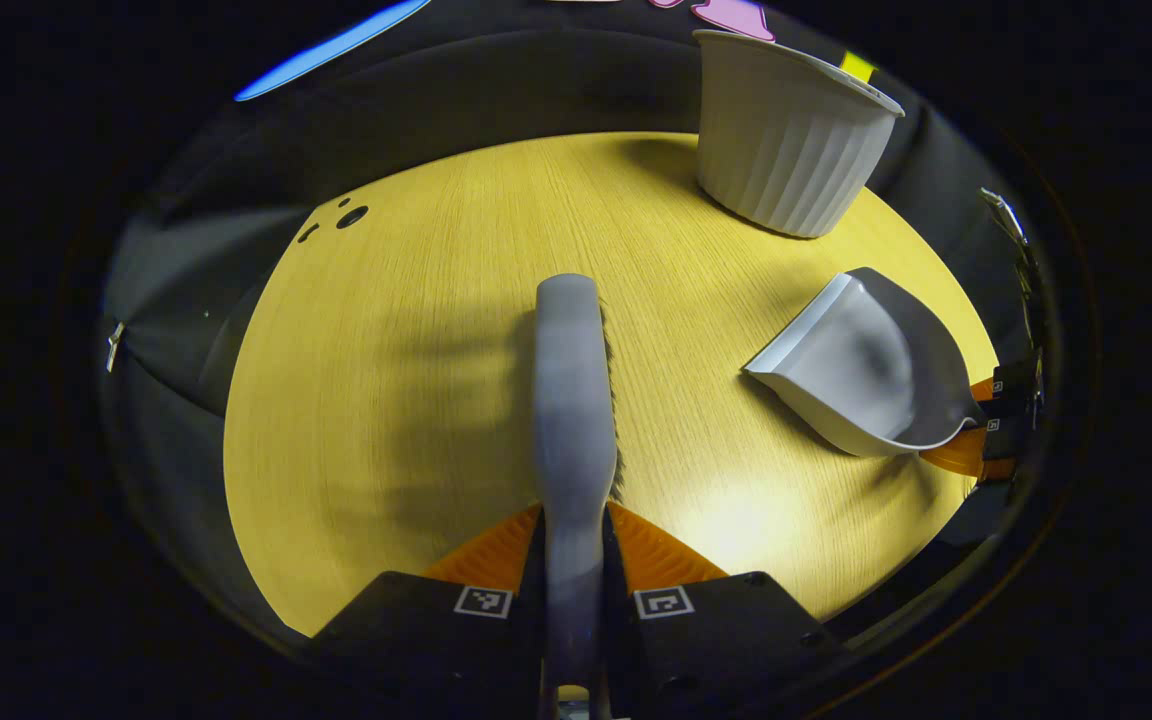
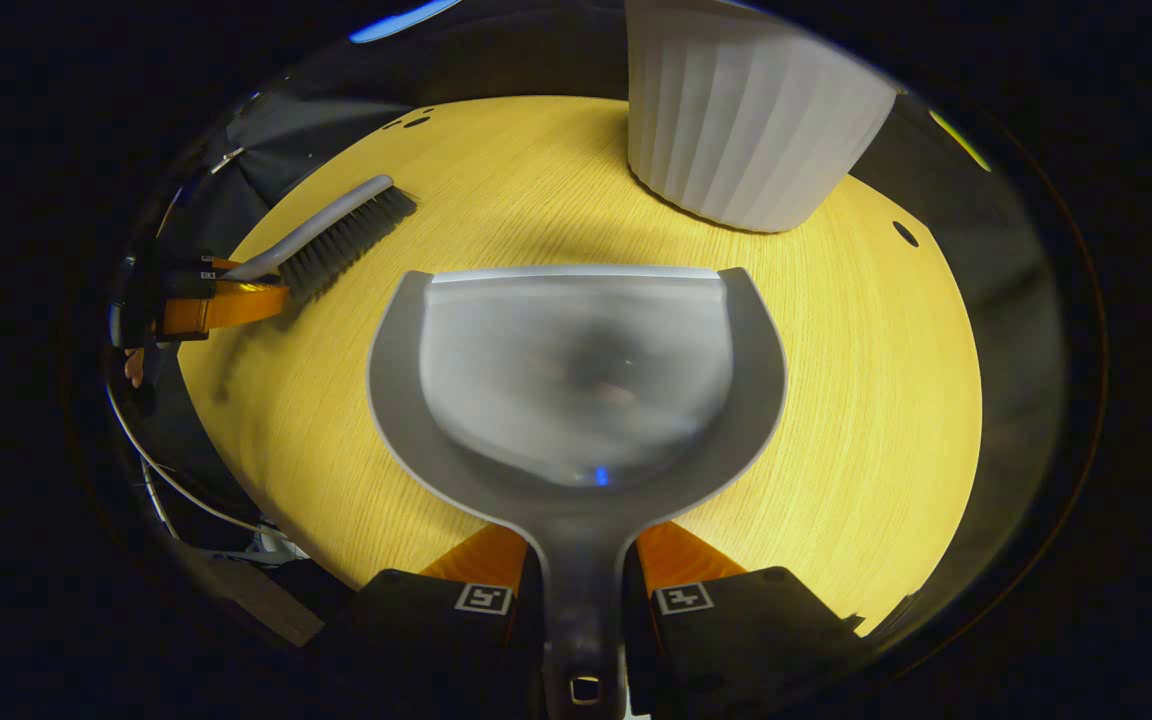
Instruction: Pick up the small broom and dustpan from the desktop, sweep the trash into the dustpan with the broom, and then empty the trash into the garbage bin.
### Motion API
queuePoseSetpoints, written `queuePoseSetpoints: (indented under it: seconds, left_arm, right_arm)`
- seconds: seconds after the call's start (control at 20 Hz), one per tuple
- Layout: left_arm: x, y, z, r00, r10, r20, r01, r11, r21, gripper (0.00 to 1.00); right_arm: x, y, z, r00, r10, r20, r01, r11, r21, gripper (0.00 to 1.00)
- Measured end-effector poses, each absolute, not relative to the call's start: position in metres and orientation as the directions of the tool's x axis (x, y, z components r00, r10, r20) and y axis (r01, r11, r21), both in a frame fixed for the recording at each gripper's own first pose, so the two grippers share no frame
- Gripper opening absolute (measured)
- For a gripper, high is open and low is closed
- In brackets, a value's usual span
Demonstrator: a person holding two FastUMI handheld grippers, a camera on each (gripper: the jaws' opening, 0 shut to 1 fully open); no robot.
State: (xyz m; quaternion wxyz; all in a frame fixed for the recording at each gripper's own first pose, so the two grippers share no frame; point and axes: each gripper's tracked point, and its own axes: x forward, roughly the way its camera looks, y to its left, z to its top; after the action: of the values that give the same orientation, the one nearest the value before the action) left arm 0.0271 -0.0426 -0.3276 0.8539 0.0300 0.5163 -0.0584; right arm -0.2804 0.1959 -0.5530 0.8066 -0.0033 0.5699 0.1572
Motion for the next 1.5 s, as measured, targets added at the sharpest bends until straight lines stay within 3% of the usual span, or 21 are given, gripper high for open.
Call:
queuePoseSetpoints:
  seconds: [0.05,0.15,0.2,0.25,0.5,0.55,0.7,0.75,0.8,0.95,1.0,1.05,1.2,1.35,1.4,1.5]
  left_arm:
    - [0.027,-0.042,-0.329,0.456,-0.072,-0.887,0.134,0.991,-0.012,0.30]
    - [0.025,-0.041,-0.327,0.454,-0.068,-0.888,0.143,0.990,-0.003,0.31]
    - [0.027,-0.043,-0.328,0.457,-0.065,-0.887,0.148,0.989,0.004,0.31]
    - [0.028,-0.044,-0.327,0.461,-0.066,-0.885,0.157,0.988,0.008,0.29]
    - [0.026,-0.038,-0.324,0.469,-0.059,-0.881,0.179,0.983,0.029,0.43]
    - [0.027,-0.037,-0.322,0.472,-0.059,-0.880,0.178,0.984,0.029,0.39]
    - [0.026,-0.035,-0.316,0.491,-0.053,-0.870,0.175,0.984,0.039,0.46]
    - [0.026,-0.033,-0.312,0.500,-0.050,-0.865,0.176,0.983,0.045,0.47]
    - [0.027,-0.031,-0.308,0.512,-0.048,-0.858,0.178,0.983,0.051,0.52]
    - [0.029,-0.032,-0.291,0.558,-0.055,-0.828,0.174,0.983,0.051,0.60]
    - [0.032,-0.034,-0.282,0.582,-0.064,-0.811,0.170,0.985,0.044,0.63]
    - [0.032,-0.035,-0.269,0.609,-0.075,-0.790,0.165,0.986,0.033,0.65]
    - [0.049,-0.048,-0.225,0.722,-0.127,-0.680,0.155,0.988,-0.020,0.69]
    - [0.066,-0.054,-0.175,0.828,-0.146,-0.542,0.144,0.989,-0.046,0.74]
    - [0.069,-0.054,-0.158,0.853,-0.144,-0.501,0.144,0.989,-0.039,0.76]
    - [0.075,-0.056,-0.131,0.884,-0.151,-0.442,0.159,0.987,-0.019,0.78]
  right_arm:
    - [-0.280,0.199,-0.552,0.300,0.259,-0.918,-0.252,0.950,0.186,0.32]
    - [-0.282,0.200,-0.547,0.306,0.268,-0.914,-0.233,0.951,0.201,0.39]
    - [-0.284,0.199,-0.546,0.304,0.270,-0.914,-0.226,0.952,0.206,0.33]
    - [-0.284,0.201,-0.545,0.306,0.273,-0.912,-0.218,0.953,0.212,0.39]
    - [-0.287,0.198,-0.529,0.326,0.276,-0.904,-0.220,0.952,0.212,0.45]
    - [-0.286,0.197,-0.525,0.337,0.274,-0.901,-0.220,0.953,0.207,0.47]
    - [-0.286,0.192,-0.504,0.379,0.279,-0.882,-0.210,0.955,0.211,0.50]
    - [-0.285,0.190,-0.498,0.394,0.278,-0.876,-0.209,0.955,0.209,0.60]
    - [-0.284,0.188,-0.490,0.410,0.273,-0.870,-0.208,0.957,0.203,0.51]
    - [-0.280,0.186,-0.464,0.467,0.280,-0.839,-0.209,0.957,0.203,0.52]
    - [-0.276,0.186,-0.453,0.495,0.283,-0.822,-0.210,0.956,0.204,0.62]
    - [-0.272,0.187,-0.442,0.524,0.287,-0.802,-0.212,0.956,0.203,0.53]
    - [-0.255,0.187,-0.408,0.618,0.298,-0.728,-0.212,0.954,0.211,0.54]
    - [-0.239,0.185,-0.375,0.693,0.299,-0.656,-0.182,0.953,0.242,0.55]
    - [-0.233,0.183,-0.366,0.714,0.294,-0.635,-0.171,0.953,0.250,0.62]
    - [-0.222,0.175,-0.348,0.761,0.268,-0.592,-0.152,0.959,0.238,0.65]
